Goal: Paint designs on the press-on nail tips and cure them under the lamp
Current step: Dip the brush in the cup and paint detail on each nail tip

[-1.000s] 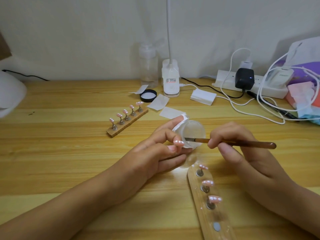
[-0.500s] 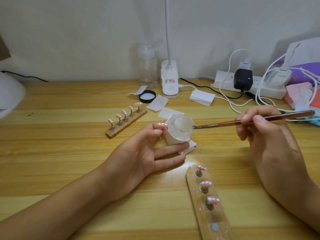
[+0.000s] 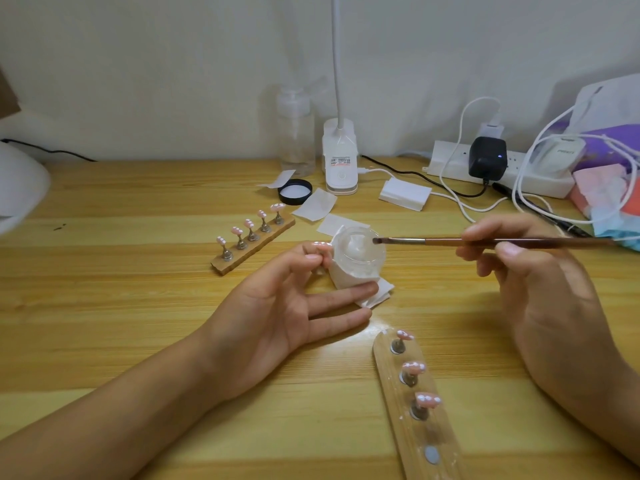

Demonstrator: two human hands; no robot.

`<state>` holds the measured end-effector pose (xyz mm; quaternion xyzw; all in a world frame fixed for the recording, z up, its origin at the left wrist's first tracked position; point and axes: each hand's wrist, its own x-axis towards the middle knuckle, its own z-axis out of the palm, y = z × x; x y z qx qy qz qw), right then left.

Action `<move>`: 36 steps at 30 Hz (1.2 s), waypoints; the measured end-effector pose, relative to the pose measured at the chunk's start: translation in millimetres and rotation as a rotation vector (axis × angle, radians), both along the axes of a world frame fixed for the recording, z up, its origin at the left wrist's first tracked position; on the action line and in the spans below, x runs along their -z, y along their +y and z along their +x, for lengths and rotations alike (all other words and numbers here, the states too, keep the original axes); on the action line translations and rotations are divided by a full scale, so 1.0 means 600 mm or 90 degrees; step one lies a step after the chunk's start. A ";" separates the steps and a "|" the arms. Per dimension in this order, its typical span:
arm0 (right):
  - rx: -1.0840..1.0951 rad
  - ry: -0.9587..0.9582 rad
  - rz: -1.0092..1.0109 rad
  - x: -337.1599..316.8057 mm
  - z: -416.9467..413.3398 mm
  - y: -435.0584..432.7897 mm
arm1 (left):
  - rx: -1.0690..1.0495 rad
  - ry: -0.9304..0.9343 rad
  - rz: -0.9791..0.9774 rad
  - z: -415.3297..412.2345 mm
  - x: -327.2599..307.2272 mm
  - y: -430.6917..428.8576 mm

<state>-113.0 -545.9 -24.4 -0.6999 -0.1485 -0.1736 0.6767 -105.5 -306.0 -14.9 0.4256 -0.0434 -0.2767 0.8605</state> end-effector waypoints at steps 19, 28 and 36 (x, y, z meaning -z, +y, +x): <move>0.031 0.034 0.114 0.001 0.014 -0.012 | -0.196 -0.094 0.154 -0.004 0.019 -0.005; -0.031 0.092 0.226 -0.003 0.014 -0.006 | -0.134 -0.287 0.267 -0.019 0.022 -0.009; -0.078 0.122 0.218 -0.003 0.012 -0.005 | -0.084 -0.315 0.316 -0.028 0.012 -0.013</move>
